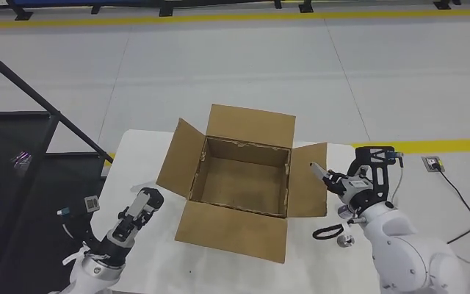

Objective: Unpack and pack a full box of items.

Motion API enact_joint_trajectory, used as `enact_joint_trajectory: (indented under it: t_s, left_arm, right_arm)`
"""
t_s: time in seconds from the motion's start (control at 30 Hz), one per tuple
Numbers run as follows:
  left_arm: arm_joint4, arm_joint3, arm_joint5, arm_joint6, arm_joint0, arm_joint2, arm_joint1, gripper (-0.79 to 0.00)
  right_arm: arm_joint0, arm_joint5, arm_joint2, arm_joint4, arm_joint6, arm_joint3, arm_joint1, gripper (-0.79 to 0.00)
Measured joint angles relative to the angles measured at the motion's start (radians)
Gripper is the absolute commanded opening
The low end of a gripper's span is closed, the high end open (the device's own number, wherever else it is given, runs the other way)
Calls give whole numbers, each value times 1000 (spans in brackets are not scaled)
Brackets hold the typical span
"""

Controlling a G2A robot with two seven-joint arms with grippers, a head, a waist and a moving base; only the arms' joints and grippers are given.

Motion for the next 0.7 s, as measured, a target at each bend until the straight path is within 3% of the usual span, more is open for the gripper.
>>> enact_joint_trajectory:
  t_s: [0.47,0.7]
  left_arm:
    - [4,-1,4,3,4,7,1,0]
    - [-24,10,4,-8,-6,4,8,0]
  right_arm:
    - [-14,-28,-13,-51,-7,-6,4,0]
    - [-92,-48,88,-164,129,-14,21,0]
